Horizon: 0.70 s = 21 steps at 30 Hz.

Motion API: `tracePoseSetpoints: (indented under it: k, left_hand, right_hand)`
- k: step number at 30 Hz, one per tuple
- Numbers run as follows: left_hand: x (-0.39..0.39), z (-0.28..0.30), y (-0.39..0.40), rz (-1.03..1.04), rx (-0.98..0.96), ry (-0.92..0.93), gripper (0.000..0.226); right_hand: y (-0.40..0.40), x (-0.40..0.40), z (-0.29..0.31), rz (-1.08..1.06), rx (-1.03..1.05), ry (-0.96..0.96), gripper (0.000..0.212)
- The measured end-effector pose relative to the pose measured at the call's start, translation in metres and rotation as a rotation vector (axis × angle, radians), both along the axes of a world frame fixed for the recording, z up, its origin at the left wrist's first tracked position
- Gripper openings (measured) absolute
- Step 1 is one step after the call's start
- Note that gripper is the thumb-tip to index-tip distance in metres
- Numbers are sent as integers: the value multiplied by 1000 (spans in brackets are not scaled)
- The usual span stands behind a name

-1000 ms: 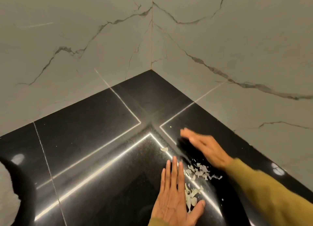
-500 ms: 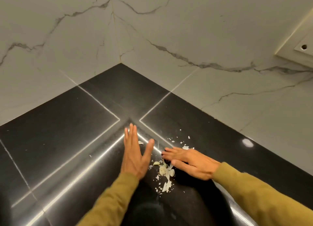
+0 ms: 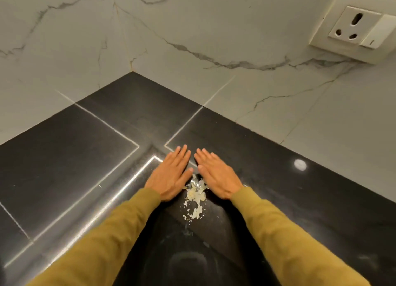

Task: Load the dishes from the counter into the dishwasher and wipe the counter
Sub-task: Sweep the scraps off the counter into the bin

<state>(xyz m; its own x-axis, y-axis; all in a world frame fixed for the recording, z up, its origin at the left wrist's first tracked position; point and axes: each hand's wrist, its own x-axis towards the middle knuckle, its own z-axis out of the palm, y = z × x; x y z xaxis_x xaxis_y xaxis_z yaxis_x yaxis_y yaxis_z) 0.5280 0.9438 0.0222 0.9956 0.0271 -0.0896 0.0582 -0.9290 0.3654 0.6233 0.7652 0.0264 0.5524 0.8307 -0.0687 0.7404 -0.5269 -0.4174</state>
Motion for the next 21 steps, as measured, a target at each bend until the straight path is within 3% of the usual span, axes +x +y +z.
tracePoseSetpoints:
  k: [6,10,13,16,21]
  left_hand:
    - [-54,3,-39,9,-97,9,64]
    - [-96,10,-61,28,-328,-38,70]
    - [-98,17,-51,119,-463,-53,75]
    - [-63,15,-27,188,-361,-93,73]
    - [-34,0,-24,83,2,1,67]
  right_hand:
    - [-24,-50,5,37,47,127,56]
    - [-50,-77,19,80,45,297,51]
    - [-68,-67,40,-78,70,346,53]
    - [-72,-31,39,-325,137,296,58]
    - [-43,-27,0,-244,-54,31,60]
